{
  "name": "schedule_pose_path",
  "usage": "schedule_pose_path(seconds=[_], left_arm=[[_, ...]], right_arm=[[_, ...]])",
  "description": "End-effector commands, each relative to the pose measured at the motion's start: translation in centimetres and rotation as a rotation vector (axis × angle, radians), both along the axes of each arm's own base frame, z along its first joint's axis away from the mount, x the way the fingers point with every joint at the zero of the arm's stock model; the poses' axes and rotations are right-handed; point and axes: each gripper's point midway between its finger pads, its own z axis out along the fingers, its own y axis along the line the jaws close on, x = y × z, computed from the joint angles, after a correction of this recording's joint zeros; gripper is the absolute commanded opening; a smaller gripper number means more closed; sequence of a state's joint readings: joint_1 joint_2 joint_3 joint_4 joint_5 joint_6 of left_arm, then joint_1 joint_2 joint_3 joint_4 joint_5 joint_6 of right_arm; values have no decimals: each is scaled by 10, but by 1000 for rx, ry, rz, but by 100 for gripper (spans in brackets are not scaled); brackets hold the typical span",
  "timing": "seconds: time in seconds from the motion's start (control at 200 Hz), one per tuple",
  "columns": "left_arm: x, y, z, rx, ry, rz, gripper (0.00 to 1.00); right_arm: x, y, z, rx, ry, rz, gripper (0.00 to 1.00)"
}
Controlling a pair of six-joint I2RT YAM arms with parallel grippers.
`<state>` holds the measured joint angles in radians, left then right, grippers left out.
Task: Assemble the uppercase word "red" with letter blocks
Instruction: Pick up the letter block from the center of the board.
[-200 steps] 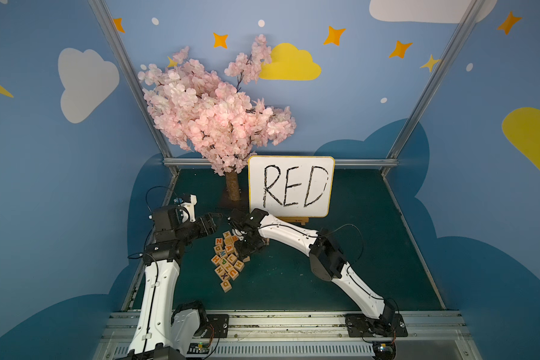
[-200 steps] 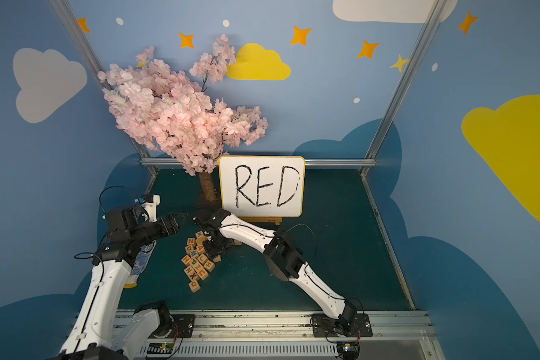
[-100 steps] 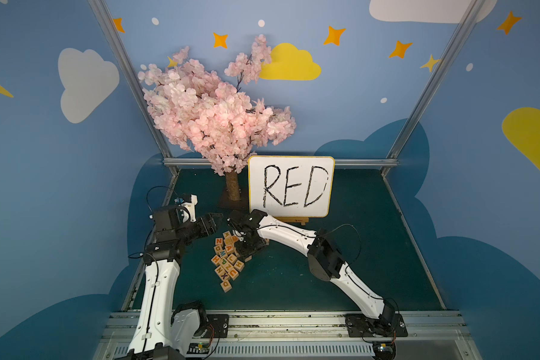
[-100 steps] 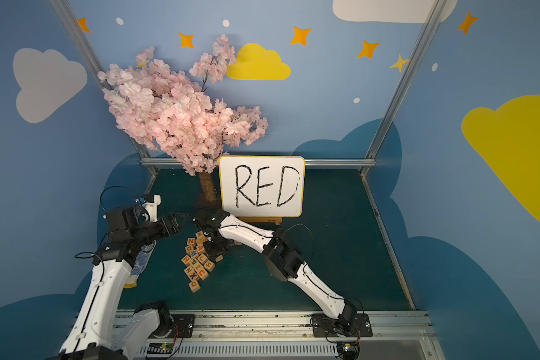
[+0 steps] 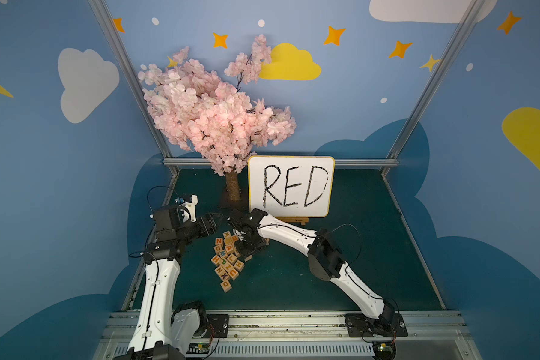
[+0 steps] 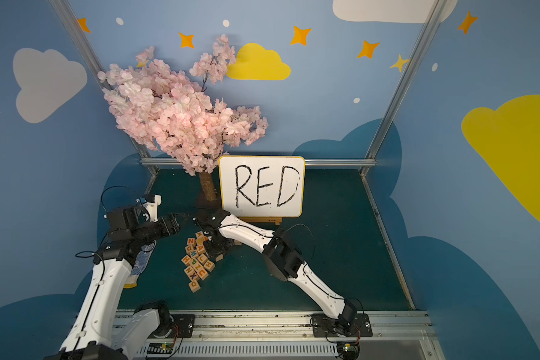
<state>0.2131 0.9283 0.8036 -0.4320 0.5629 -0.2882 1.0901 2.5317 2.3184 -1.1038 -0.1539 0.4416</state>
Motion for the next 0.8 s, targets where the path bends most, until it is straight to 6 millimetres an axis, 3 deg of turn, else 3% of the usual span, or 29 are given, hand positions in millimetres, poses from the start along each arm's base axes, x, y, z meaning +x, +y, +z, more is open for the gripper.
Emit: schedule_pose_path(seconds=[0.0, 0.32, 0.616, 0.796], left_arm=[[0, -3, 5, -5, -22, -16, 76], [-2, -5, 9, -11, -41, -23, 76], [-1, -9, 9, -14, -42, -39, 76], [-3, -17, 11, -22, -52, -75, 76]], right_arm=[[2, -8, -1, -27, -8, -14, 16], [4, -10, 16, 4, -30, -10, 14], [14, -20, 51, 35, -71, -47, 13], [23, -37, 70, 27, -106, -84, 13]])
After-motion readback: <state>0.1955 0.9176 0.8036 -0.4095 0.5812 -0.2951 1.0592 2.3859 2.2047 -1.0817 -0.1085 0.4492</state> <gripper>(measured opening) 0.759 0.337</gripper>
